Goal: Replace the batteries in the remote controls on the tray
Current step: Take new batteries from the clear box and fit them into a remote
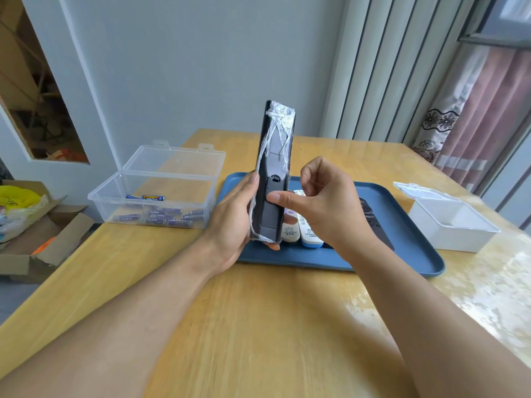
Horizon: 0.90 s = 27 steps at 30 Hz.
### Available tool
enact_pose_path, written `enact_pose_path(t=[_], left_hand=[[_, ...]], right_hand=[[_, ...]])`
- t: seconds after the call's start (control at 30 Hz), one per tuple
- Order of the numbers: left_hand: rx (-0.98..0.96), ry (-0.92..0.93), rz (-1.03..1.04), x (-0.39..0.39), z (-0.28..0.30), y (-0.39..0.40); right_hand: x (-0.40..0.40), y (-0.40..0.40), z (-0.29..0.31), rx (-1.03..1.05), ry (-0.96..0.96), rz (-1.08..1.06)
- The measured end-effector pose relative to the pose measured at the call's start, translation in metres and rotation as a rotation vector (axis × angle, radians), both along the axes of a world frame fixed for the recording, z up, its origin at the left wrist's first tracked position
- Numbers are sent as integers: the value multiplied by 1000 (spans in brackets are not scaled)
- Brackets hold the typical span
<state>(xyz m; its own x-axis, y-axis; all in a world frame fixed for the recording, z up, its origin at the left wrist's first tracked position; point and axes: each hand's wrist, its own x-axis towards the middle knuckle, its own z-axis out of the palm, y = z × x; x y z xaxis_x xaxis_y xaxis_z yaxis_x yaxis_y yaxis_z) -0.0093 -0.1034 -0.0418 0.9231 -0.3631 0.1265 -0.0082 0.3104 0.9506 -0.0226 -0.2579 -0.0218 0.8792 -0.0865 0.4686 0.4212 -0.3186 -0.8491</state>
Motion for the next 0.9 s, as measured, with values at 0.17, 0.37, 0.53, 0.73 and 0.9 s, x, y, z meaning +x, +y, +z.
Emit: enact_pose_path(t=[0.17,0.37,0.53,0.73,0.9], left_hand=[[13,-24,-6,2,-3,1],[32,-31,7,1,-5,1],[31,-38,91,2,3,2],[-122,103,216,13,6,11],[-211,198,315,15,5,9]], right_hand=[[1,-3,1,-14,56,-12],[0,-4,1,-68,54,-41],[-4,6,-5,-238,-138,-103],[-10,12,-6,-392,-237,-18],[-12,17,-13,-551,-290,49]])
